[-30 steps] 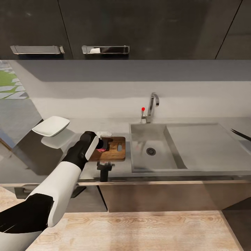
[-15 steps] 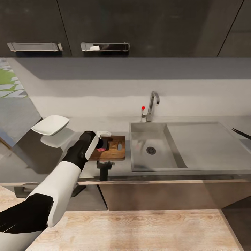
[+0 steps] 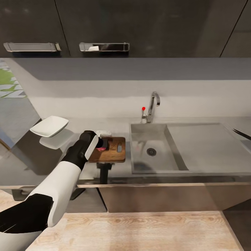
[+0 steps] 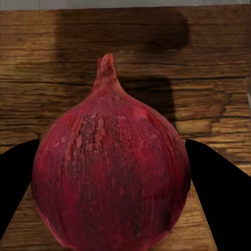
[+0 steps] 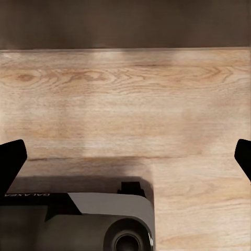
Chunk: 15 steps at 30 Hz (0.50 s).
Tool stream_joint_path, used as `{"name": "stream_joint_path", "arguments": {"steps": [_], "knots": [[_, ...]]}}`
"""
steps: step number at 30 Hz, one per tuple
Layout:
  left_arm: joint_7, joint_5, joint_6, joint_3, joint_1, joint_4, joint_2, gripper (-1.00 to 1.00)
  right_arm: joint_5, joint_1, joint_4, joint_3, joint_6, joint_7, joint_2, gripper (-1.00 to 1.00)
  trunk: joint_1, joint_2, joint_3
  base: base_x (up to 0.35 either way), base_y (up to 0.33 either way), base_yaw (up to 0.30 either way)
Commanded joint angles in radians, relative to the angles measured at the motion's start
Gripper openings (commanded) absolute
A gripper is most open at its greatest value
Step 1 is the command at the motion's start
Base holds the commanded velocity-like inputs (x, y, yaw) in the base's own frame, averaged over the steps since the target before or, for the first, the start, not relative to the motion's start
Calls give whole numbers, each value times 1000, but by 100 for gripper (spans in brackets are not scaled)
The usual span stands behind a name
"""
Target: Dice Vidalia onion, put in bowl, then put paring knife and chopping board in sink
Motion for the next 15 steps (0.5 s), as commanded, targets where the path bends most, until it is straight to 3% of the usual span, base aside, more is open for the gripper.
{"name": "stream_joint_path", "arguments": {"steps": [1, 15], "knots": [[10, 11, 3, -2, -1, -1, 0, -100, 10, -1, 1, -8, -3, -3, 0, 100, 1, -2, -2, 119, 0, 0], [10, 11, 3, -2, -1, 0, 0, -100, 10, -1, 1, -8, -3, -3, 1, 100, 1, -2, -2, 12, 0, 0]]}}
